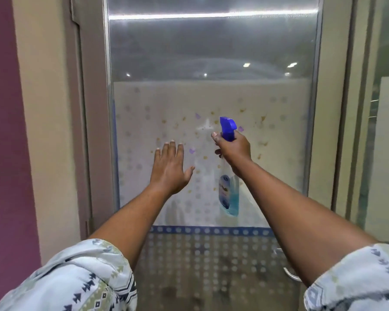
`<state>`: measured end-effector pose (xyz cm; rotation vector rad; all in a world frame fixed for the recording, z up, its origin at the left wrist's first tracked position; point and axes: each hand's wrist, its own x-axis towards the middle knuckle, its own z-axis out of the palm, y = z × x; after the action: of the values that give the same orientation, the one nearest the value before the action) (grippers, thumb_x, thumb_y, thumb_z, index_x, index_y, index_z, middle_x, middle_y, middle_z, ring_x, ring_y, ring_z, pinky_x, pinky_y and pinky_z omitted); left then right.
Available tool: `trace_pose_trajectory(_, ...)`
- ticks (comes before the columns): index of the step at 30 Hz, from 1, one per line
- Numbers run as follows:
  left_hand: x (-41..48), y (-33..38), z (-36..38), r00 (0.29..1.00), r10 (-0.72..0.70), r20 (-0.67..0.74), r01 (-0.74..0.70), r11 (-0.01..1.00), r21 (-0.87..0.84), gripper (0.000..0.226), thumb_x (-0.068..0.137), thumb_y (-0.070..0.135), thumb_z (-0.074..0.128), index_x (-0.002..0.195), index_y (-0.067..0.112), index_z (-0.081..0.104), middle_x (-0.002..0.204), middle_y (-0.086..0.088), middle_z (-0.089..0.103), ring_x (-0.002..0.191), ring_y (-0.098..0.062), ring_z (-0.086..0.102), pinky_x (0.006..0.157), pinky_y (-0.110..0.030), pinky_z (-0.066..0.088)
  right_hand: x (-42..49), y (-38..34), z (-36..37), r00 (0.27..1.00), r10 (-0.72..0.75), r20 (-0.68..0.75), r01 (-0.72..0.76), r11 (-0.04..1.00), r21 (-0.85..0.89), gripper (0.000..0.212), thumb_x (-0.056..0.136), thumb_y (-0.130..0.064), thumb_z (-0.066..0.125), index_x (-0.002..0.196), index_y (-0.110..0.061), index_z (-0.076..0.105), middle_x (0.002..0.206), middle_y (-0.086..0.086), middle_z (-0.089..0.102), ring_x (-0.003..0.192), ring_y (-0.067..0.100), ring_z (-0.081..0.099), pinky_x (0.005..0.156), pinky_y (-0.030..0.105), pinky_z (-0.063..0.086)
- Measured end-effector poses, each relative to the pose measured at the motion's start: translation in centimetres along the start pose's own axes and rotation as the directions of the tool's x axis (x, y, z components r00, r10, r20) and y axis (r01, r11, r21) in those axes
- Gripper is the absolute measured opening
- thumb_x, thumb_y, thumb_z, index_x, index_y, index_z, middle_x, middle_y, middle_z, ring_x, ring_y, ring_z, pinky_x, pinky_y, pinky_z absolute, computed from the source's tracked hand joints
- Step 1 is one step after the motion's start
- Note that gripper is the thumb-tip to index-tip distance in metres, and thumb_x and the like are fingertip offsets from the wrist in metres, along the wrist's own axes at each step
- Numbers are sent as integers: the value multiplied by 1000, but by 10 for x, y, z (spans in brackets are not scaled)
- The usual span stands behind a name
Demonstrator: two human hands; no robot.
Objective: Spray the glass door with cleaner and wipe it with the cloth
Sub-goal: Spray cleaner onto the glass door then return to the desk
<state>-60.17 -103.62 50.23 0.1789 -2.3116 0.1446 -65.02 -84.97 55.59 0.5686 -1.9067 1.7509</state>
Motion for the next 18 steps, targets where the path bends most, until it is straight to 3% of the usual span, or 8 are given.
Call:
trace_pose_trajectory(2, 14, -12, -7, 1000, -12, -29, 11, 1000, -27, 82, 98, 60, 38, 161, 10, 21, 168, -18, 19, 156, -35, 16, 127, -53, 12, 14, -24, 17, 1000, -11, 6, 11, 999, -33, 27, 89, -42, 76, 82, -22, 60, 75, -2, 69, 61, 12, 73, 61, 33, 56)
trace_pose_trajectory(5, 25, -25, -12, 999, -12, -44, 11, 999, -36, 82, 98, 61, 39, 160, 11, 21, 168, -17, 21, 156, -35, 17, 127, -53, 14, 27, -49, 45, 1000, -4, 7, 5, 992, -125, 33, 90, -47, 72, 80, -18, 61, 69, 1, 70, 74, 22, 77, 77, 43, 63)
trace_pose_trajectory(10, 23, -39, -8, 999, 0, -49, -3, 998, -57, 81, 98, 61, 37, 160, 12, 20, 168, -16, 21, 156, -34, 17, 127, -53, 14, 31, -65, 83, 999, 34, 12, -32, 988, -150, 39, 91, -46, 72, 98, -8, 69, 91, 10, 77, 88, 28, 75, 88, 51, 61)
trace_pose_trajectory(18, 12, -46, 4, 999, 29, -15, -30, 997, -69, 82, 100, 61, 35, 161, 10, 18, 168, -18, 18, 157, -34, 14, 127, -52, 11, 52, -48, 24, 923, 208, -323, -222, 975, -6, 51, 85, -51, 72, 107, -5, 72, 106, 16, 77, 98, 36, 75, 92, 48, 60)
